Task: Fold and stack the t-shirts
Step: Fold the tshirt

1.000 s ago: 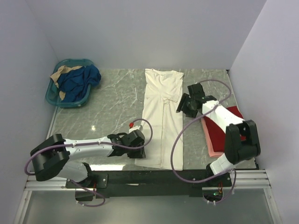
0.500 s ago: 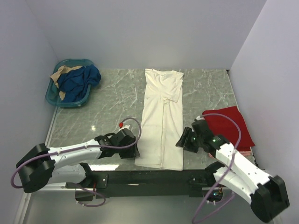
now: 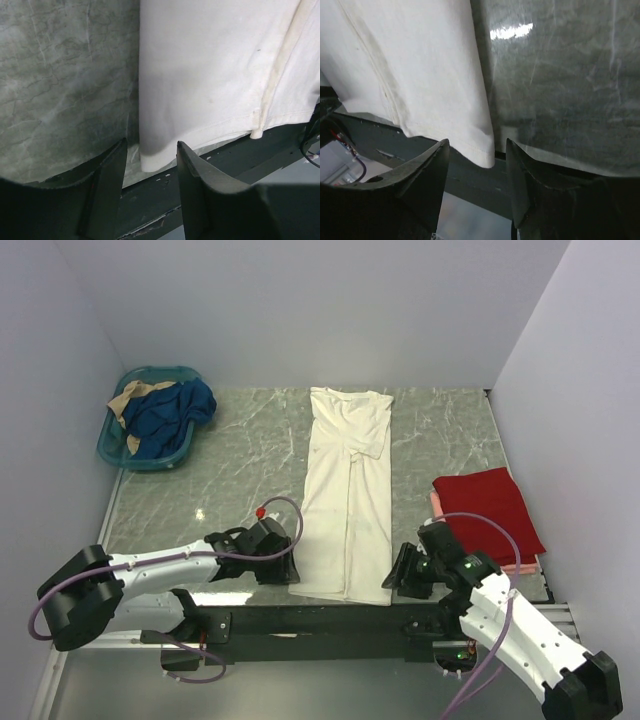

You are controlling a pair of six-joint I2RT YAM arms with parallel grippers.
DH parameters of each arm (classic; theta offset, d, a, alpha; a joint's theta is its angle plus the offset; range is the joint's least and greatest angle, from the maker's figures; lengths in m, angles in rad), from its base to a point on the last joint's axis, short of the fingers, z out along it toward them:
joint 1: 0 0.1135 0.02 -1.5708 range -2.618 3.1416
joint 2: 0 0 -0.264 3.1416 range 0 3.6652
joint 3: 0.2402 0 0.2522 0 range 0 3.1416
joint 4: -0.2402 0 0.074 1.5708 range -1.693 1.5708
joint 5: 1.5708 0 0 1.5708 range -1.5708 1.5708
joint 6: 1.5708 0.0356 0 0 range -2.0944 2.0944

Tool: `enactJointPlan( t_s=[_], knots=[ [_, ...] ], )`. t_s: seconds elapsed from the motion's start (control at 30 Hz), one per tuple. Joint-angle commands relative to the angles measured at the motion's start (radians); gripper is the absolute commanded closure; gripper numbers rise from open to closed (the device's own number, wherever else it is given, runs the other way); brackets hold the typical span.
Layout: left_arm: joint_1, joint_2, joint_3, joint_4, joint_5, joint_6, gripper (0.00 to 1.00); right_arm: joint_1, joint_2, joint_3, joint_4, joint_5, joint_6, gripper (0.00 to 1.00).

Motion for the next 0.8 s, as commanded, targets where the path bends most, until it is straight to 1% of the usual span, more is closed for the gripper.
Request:
enactJointPlan(
  t_s=[0.0, 0.2, 0.37, 0.47, 0.57, 0.67, 0.77],
  knots=[
    [0.004, -0.012, -0.020, 0.014, 0.018, -0.006, 0.51, 0.005, -0.021, -0.004, -0.062, -0.044, -0.008, 0.44],
    [0.004, -0.020, -0.045, 0.011, 0.027, -0.023, 0.54, 0.005, -0.022, -0.030, -0.056, -0.096, -0.003, 0.46],
    [0.002, -0.036, -0.059, 0.007, 0.029, -0.033, 0.56, 0.008, -0.034, -0.053, -0.074, -0.105, -0.008, 0.47],
    [-0.004, -0.033, -0.065, 0.012, 0.029, -0.038, 0.58, 0.006, -0.028, -0.066, -0.057, -0.111, -0.003, 0.48],
    [-0.019, -0.027, -0.068, 0.018, 0.018, -0.049, 0.59, 0.006, -0.008, -0.066, -0.021, -0.107, 0.004, 0.50],
    [-0.042, -0.024, -0.074, 0.021, 0.010, -0.061, 0.59, 0.006, 0.004, -0.066, 0.012, -0.101, 0.015, 0.57],
    [-0.051, -0.018, -0.077, 0.018, 0.001, -0.069, 0.60, 0.006, 0.011, -0.070, 0.042, -0.102, 0.024, 0.59]
  ],
)
